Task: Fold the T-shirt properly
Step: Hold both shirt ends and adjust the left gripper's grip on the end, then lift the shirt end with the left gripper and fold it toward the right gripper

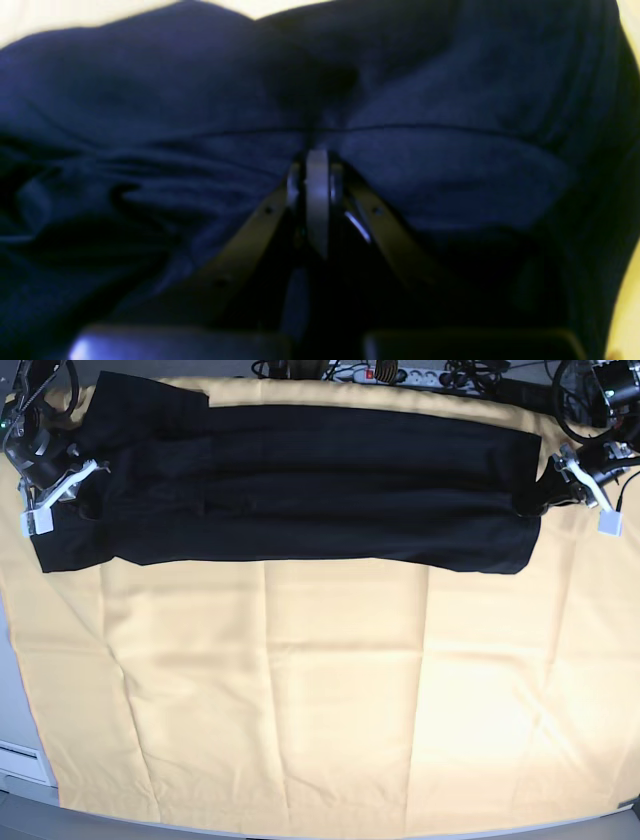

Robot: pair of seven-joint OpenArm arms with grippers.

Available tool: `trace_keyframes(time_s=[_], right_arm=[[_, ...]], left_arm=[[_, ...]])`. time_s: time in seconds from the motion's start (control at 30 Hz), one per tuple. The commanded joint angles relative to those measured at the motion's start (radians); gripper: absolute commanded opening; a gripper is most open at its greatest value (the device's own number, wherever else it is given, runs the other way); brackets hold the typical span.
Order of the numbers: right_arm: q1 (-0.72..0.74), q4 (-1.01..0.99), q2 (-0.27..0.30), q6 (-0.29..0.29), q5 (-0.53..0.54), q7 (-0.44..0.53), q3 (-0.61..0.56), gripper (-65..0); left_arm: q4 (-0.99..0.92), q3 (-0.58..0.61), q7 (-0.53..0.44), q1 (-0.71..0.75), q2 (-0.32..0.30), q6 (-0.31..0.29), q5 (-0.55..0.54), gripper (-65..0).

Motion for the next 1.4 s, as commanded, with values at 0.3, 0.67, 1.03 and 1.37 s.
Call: trace_keyframes(time_s=[0.3, 0.67, 1.03, 1.37], right_arm=[[-0.008, -0.034, 0.010, -0.024, -0.050, -0.064, 0.001, -65.0], [-0.008, -0.034, 0.010, -0.024, -0.048, -0.070, 0.001, -65.0], [-0.008, -0.034, 0.010, -0.024, -0.044, -0.070, 0.001, -65.0], [-0.008, -0.034, 0.010, -0.004, -0.044, -0.075, 0.001, -65.0]], left_arm=[[0.039, -0.025, 0.021, -0.004, -0.021, -0.014, -0.032, -65.0], [0.291, -0.021, 0.040, -0.003, -0.016, -0.002, -0.032, -65.0], [0.494, 0.014, 0.030, -0.003, 0.058, -0.008, -0.032, -65.0], [0.507, 0.314, 0.006, -0.004, 0.220, -0.068, -0.032, -65.0]])
